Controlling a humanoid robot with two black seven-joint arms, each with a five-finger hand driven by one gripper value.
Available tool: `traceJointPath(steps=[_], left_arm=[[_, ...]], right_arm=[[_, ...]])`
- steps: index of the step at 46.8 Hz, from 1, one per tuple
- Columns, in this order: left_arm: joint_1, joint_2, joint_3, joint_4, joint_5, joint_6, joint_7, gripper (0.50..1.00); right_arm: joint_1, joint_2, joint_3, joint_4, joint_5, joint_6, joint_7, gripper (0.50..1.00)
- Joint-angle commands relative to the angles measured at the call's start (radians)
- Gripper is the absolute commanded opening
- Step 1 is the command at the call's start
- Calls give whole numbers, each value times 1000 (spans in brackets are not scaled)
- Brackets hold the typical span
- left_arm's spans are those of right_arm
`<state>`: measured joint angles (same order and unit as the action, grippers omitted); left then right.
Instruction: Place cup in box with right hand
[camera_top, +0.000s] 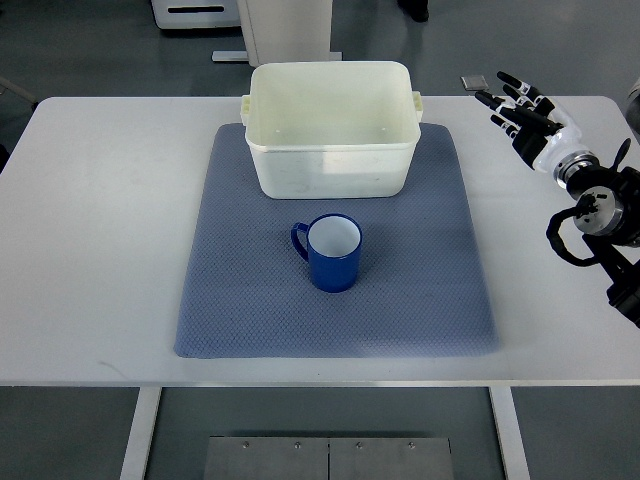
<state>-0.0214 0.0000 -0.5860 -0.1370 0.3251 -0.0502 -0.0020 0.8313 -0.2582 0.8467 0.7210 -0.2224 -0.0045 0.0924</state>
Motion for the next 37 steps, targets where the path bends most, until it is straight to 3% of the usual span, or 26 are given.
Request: traceJointPath(steps=[1, 37], left_arm=[[0, 0, 0, -1, 0, -2, -1, 1000], [1, 0, 0, 0, -6, 7, -1, 1000]], right_arm=[[-1, 0, 0, 0, 0, 0, 1, 1000], [-5, 27, -6, 6, 0, 14, 0, 1000]])
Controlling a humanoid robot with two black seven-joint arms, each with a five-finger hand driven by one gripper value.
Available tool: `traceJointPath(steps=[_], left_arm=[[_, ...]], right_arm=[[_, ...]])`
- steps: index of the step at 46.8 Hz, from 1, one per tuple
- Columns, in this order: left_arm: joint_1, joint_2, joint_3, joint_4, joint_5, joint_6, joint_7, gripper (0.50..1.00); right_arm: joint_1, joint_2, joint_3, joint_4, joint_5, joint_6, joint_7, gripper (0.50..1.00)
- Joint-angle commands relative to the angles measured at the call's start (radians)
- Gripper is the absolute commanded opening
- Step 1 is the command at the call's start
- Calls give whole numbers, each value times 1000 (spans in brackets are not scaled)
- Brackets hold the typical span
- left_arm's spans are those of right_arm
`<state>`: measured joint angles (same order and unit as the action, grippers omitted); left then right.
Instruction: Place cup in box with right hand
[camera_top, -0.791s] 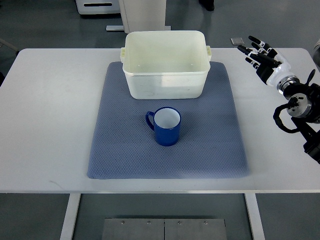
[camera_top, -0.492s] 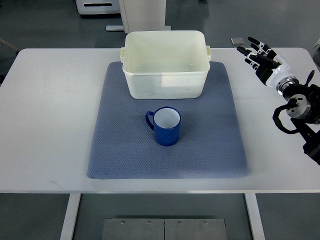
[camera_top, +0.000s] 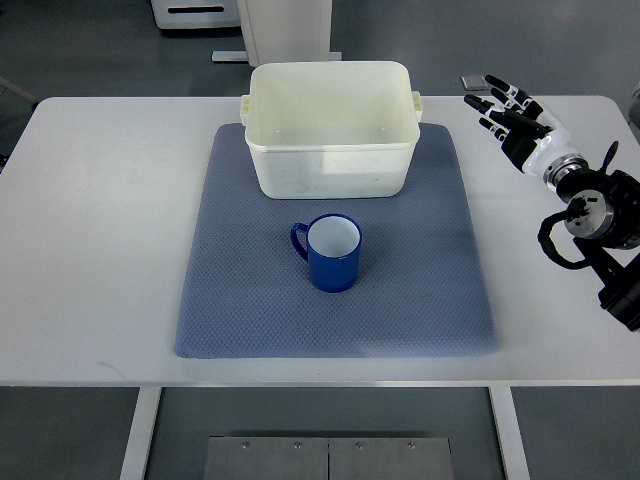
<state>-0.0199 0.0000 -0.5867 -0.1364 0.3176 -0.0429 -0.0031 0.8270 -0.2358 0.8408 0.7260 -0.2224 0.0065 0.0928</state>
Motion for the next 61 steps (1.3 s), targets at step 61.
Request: traceJointPath(steps=[61], left_arm=[[0, 0, 1, 0, 0, 0, 0, 1000]], right_arm=[[6, 12, 4, -3, 0, 66, -1, 1000]])
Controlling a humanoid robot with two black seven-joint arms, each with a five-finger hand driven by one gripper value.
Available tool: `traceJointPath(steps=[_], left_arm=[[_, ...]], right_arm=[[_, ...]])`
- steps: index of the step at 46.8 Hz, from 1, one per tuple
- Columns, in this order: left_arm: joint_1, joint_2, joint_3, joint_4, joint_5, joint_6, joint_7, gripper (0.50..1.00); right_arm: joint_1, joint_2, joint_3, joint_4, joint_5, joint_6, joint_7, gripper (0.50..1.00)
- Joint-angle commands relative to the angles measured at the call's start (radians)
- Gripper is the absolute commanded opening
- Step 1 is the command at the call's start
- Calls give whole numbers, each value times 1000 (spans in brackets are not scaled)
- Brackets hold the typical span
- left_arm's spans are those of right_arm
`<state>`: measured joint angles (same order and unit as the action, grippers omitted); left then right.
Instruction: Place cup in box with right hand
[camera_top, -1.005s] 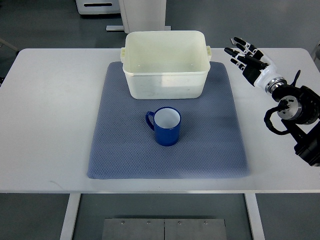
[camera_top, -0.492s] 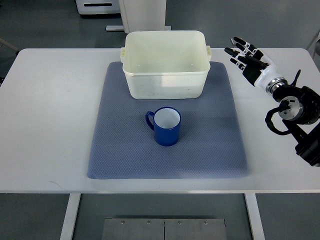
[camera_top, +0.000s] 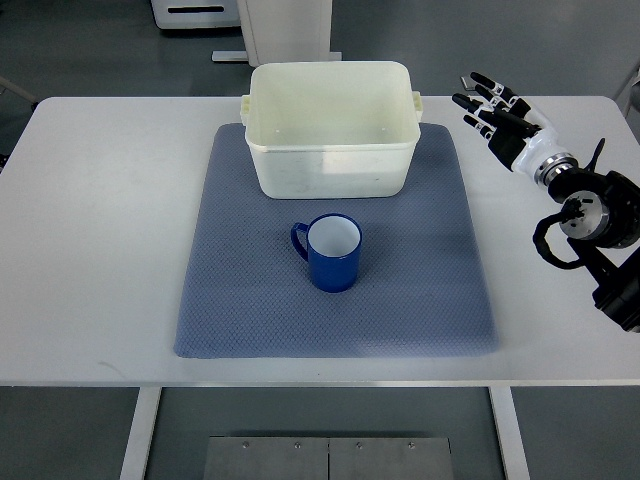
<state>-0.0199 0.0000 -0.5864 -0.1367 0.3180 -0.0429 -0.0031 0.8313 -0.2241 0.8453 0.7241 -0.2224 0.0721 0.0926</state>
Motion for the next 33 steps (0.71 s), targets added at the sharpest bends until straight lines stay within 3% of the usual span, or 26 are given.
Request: traceJointPath(steps=[1, 33], left_arm=[[0, 0, -1, 0, 1, 0, 0, 1000], [0, 0, 0, 0, 0, 0, 0, 1000]], right_arm=[[2, 0, 0, -2, 0, 0, 1, 1000], [26, -1, -41, -8, 2, 3, -1, 1000]])
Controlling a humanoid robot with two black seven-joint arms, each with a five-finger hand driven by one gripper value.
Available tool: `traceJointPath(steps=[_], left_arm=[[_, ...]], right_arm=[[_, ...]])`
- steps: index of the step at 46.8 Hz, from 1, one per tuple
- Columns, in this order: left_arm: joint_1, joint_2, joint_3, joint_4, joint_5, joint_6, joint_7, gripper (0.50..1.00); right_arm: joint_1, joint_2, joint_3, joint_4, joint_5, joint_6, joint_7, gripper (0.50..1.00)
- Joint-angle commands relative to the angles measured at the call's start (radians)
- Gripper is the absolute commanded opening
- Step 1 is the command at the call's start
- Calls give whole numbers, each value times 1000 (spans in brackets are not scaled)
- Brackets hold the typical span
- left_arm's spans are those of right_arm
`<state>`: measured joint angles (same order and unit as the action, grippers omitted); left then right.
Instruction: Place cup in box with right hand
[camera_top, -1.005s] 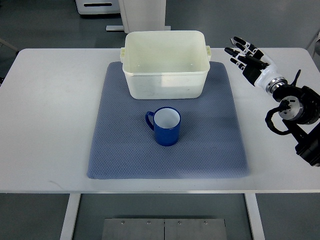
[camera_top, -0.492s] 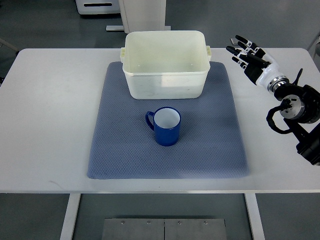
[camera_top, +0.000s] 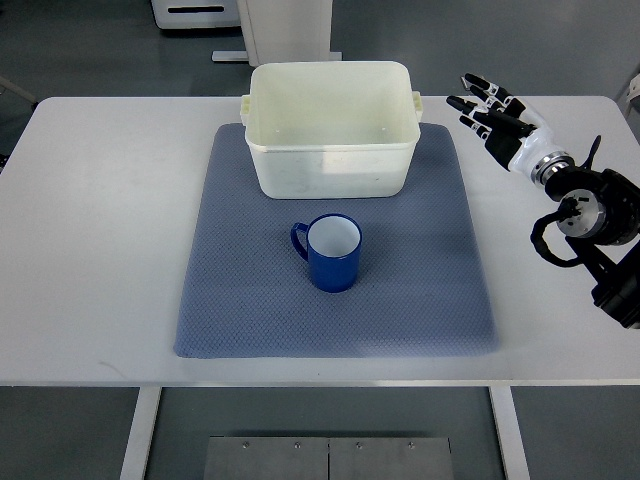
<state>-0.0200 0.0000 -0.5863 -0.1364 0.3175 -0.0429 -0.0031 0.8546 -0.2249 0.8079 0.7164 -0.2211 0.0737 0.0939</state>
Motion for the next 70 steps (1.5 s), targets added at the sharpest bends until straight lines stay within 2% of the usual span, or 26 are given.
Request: traceJointPath(steps=[1, 17, 23, 28, 41, 51, 70], left_arm=[[0, 0, 0, 0, 0, 0, 0, 1000], [0, 0, 0, 0, 0, 0, 0, 1000], [0, 0, -1, 0, 0, 0, 0, 1000], [0, 0, 0, 0, 0, 0, 0, 1000], [0, 0, 0, 0, 0, 0, 0, 1000], [0, 0, 0, 0, 0, 0, 0, 1000], [0, 0, -1, 0, 0, 0, 0, 1000]], right_arm=[[3, -2, -4, 0, 2, 3, -2, 1000], [12, -19, -26, 11, 2, 46, 1, 1000], [24, -19, -26, 26, 2, 104, 1, 1000], [38, -25, -35, 81, 0, 164, 10, 1000], [92, -109, -153, 310, -18, 231, 20, 1000], [146, -119, -245, 348, -153, 330, 23, 1000], [238, -94, -438, 351, -328, 339, 60, 998]])
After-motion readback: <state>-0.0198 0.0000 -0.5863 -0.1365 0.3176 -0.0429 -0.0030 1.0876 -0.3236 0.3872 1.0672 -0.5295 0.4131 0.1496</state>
